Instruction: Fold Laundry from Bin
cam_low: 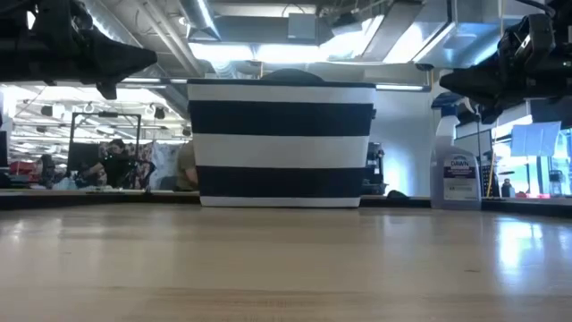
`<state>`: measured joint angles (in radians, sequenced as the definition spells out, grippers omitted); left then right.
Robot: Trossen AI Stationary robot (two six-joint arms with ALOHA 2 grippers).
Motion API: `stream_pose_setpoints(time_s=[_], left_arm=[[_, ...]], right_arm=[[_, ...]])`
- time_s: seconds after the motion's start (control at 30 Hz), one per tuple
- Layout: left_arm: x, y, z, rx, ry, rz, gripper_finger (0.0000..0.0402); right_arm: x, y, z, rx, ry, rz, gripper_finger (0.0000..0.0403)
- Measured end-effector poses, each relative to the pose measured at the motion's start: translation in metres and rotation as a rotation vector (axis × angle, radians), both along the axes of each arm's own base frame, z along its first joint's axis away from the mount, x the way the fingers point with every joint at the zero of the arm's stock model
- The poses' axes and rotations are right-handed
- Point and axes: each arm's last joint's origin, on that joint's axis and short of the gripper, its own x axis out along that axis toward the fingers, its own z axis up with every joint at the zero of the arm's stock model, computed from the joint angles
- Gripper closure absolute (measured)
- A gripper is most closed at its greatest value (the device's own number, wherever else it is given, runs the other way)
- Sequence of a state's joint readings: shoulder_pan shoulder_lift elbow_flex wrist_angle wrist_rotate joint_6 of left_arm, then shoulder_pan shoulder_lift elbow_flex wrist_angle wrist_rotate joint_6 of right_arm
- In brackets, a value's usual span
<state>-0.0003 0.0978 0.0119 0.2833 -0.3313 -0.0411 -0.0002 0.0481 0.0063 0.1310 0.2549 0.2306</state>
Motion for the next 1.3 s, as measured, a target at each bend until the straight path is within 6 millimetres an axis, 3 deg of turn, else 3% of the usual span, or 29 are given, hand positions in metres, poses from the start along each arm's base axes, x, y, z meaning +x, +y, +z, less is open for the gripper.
stream_pose_setpoints(time_s=[0.23, 0.5, 0.73, 0.93, 1.07, 1.3], left_arm=[[-0.005, 0.001, 0.024, 0.059, -0.044, 0.047, 0.0273], [0.002, 0.007, 0.077, 0.189, 0.041, 0.282, 0.0207], [0.042, 0.022, 0.128, 0.235, 0.14, 0.341, 0.0204], [0.084, 0.05, 0.161, 0.282, 0.218, 0.366, 0.0206], [0.113, 0.074, 0.169, 0.31, 0.299, 0.312, 0.0206], [0.156, 0.126, 0.163, 0.22, 0.583, 0.252, 0.0206]], right_arm=[[0.0, -0.001, 0.0, 0.03, -0.009, -0.044, 0.0381], [-0.001, -0.002, 0.0, 0.032, -0.011, -0.071, 0.0377], [-0.001, -0.002, 0.0, 0.041, -0.013, -0.068, 0.0303], [-0.001, -0.002, 0.0, 0.042, -0.014, -0.063, 0.0253], [-0.001, -0.002, 0.0, 0.017, -0.006, -0.071, 0.0246], [-0.001, -0.002, 0.0, 0.015, -0.005, -0.076, 0.025]])
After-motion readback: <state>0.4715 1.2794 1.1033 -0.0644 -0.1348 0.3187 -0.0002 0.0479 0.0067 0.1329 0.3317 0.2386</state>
